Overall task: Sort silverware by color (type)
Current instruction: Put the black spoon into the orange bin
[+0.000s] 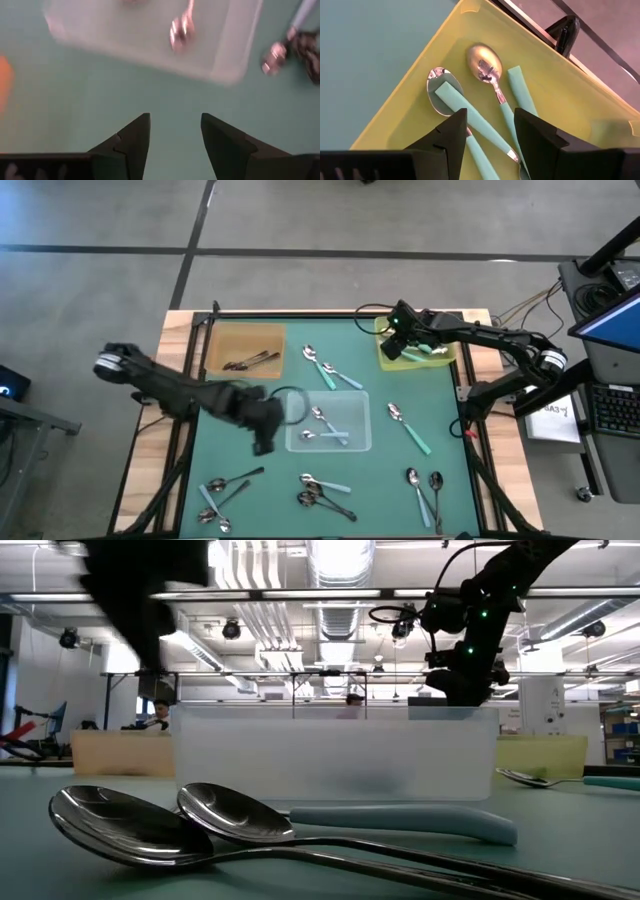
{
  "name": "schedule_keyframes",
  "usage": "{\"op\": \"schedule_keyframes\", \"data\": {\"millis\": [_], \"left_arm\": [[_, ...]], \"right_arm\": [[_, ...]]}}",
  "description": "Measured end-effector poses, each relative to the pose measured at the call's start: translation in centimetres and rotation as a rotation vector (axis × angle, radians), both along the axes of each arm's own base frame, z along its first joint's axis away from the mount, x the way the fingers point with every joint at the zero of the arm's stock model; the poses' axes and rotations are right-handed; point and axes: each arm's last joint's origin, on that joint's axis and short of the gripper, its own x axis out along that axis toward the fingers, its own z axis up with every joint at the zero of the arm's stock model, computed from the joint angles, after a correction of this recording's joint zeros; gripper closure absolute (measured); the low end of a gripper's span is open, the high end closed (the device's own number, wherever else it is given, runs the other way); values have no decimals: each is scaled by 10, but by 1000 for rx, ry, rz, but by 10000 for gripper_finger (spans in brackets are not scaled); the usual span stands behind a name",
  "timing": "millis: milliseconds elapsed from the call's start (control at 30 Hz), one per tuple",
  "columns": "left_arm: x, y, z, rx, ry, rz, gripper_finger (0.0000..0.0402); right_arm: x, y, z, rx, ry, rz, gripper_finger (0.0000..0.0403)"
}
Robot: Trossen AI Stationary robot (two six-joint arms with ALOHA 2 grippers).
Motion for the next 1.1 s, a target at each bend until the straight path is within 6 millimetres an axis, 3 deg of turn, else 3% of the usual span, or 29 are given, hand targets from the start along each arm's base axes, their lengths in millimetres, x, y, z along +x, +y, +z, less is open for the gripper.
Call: {"op": "schedule_keyframes", "data": {"millis": [167, 267, 400, 667, 900, 1100], "left_arm": [[-43, -31, -33, -186, -22, 141, 240], [-57, -50, -51, -286, -64, 151, 240], [-69, -68, -69, -292, -23, 114, 239], [-81, -93, -96, -222, 119, 44, 239], [-77, -106, -104, -128, 171, 102, 241], [-77, -103, -115, -69, 210, 241, 292]], "right_arm": [[0, 0, 0, 1, -5, -7, 248], [0, 0, 0, 2, -11, -14, 248], [0, 0, 0, 5, -20, -28, 248], [0, 0, 0, 7, -26, -38, 248], [0, 0, 0, 6, -28, -37, 248], [0, 0, 0, 5, -28, -37, 248]]}}
